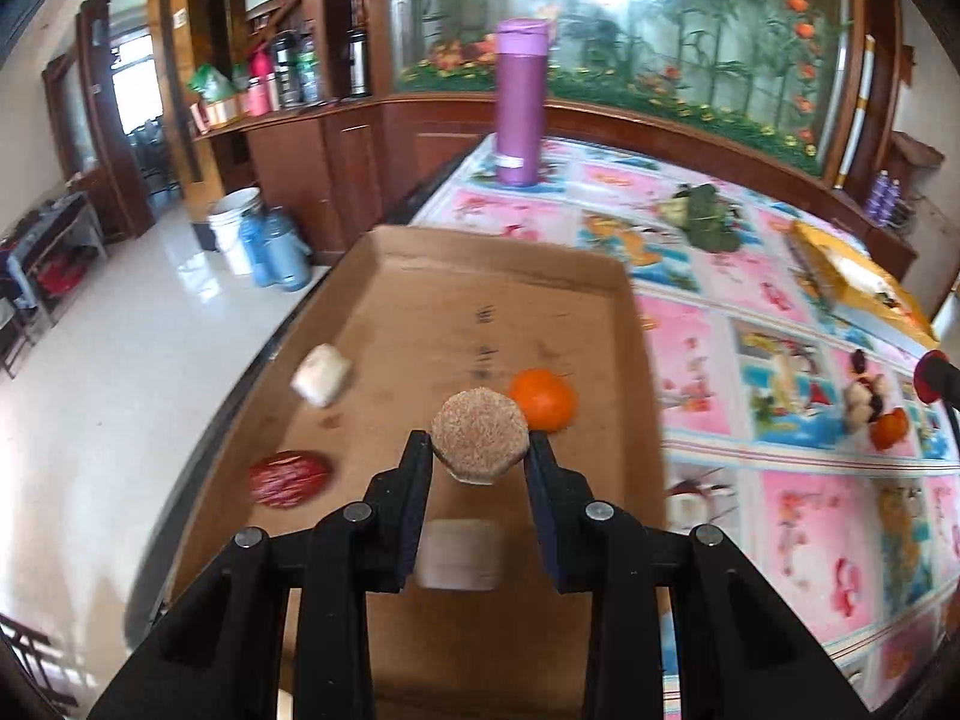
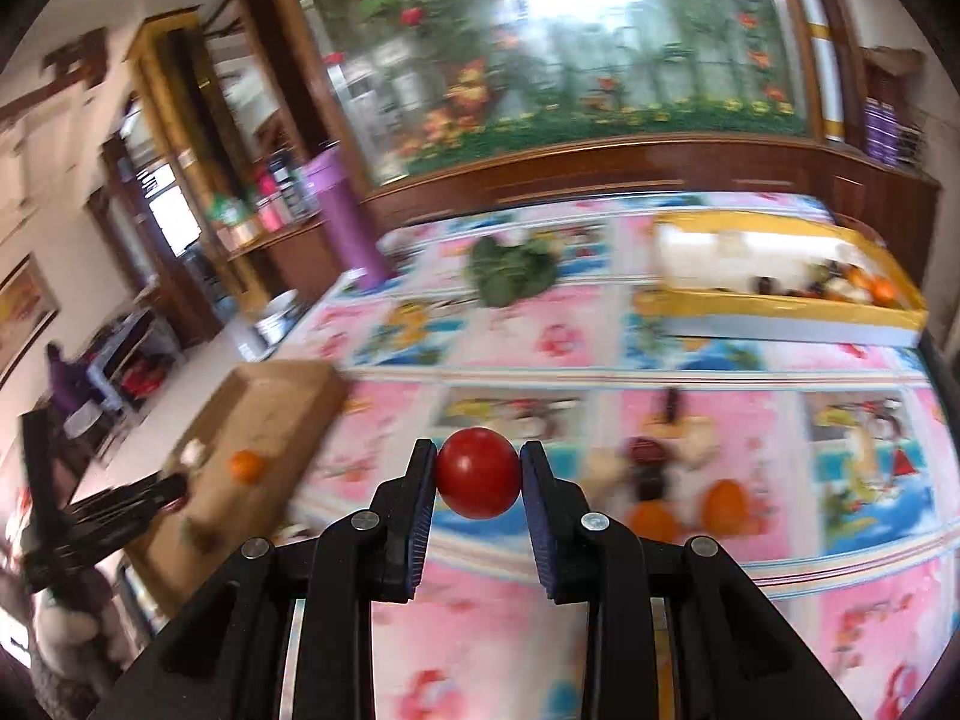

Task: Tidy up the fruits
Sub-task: 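Carry the cake and tomato into the cardboard tray and open both grippers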

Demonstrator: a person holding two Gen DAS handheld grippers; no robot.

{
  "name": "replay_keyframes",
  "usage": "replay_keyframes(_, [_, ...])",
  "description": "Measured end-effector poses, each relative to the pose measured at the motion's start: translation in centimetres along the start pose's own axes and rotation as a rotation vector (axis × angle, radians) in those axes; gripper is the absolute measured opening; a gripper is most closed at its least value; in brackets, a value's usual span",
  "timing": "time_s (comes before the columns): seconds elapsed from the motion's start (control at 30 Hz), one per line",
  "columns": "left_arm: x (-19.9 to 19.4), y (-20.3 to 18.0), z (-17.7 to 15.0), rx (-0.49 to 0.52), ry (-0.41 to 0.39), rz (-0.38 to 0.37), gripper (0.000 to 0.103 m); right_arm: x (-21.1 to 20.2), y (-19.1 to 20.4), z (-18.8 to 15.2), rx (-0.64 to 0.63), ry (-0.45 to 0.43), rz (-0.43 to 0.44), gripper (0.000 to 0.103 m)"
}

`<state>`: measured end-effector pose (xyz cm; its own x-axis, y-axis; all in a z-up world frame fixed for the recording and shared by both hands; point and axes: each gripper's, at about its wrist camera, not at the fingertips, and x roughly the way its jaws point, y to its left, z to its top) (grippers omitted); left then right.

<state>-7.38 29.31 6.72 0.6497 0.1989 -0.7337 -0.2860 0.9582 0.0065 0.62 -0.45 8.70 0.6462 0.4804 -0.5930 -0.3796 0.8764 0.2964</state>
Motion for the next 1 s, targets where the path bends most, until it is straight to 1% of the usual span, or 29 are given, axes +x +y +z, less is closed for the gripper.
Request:
replay_keyframes(0.13, [0.1, 2.3, -1.0, -0.021, 0.025, 0.003, 0.031, 2.8, 6.7, -1.2, -0.082, 0.075, 0.122, 0.031])
replay_keyframes(0.23, [0.4, 3.7, -1.6, -0.038, 0.041, 0.001, 0.031, 5.1, 10.5, -2.7, -0.119, 0.139, 0.194, 0.031])
replay_keyframes(0.4, [1.3, 5.7, -2.5, -0.078, 0.090, 0.010, 0.031, 8.0, 15.5, -4.7, -0.196, 0.199, 0.250, 0.031])
replay_keyframes(0.53, [1.6, 7.1, -3.3, -0.102, 0.109, 0.012, 0.031, 9.6, 18.1, -6.0, -0.260, 0.239, 0.256, 0.032])
replay_keyframes(0.67, [1.7, 8.3, -3.8, -0.133, 0.113, 0.003, 0.031, 11.3, 19.8, -7.4, -0.309, 0.281, 0.252, 0.032])
replay_keyframes(0.87, [0.9, 9.1, -3.7, -0.154, 0.081, -0.007, 0.031, 12.5, 21.2, -8.9, -0.355, 0.319, 0.231, 0.032])
replay_keyframes(0.9, [0.6, 9.1, -3.6, -0.153, 0.072, -0.006, 0.032, 12.6, 21.3, -9.0, -0.355, 0.318, 0.229, 0.032])
replay_keyframes(0.97, [0.1, 9.1, -3.4, -0.156, 0.054, -0.003, 0.038, 12.5, 21.4, -9.0, -0.348, 0.317, 0.233, 0.033])
replay_keyframes(1.0, [-0.4, 9.1, -3.3, -0.161, 0.042, -0.001, 0.044, 12.4, 21.4, -8.9, -0.346, 0.313, 0.236, 0.034])
